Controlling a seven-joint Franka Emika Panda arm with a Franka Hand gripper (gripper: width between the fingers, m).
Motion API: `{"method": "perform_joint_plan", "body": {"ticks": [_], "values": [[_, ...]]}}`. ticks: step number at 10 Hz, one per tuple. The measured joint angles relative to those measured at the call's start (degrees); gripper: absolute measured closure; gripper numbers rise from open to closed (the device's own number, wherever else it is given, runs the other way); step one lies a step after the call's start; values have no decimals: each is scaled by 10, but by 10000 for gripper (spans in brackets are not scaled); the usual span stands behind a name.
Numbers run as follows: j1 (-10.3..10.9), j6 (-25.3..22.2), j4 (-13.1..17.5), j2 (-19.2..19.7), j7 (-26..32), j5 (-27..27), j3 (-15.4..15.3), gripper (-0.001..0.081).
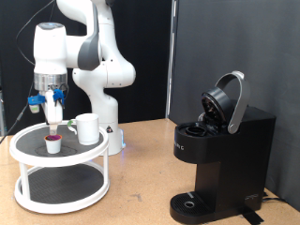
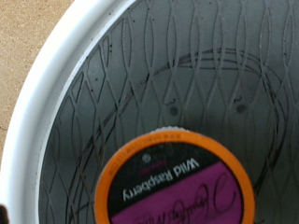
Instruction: Make a cup of coffee with the keurig machine
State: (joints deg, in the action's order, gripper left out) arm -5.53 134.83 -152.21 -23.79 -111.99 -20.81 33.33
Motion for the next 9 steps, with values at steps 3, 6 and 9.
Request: {"method": "perform_joint_plan", "body": {"ticks": [3, 6, 9], "values": [[0, 18, -1, 15, 4, 0, 8, -2], [0, 38, -4, 29, 10, 1, 12, -2], [1, 56, -16, 38, 13, 3, 12, -2]]}}
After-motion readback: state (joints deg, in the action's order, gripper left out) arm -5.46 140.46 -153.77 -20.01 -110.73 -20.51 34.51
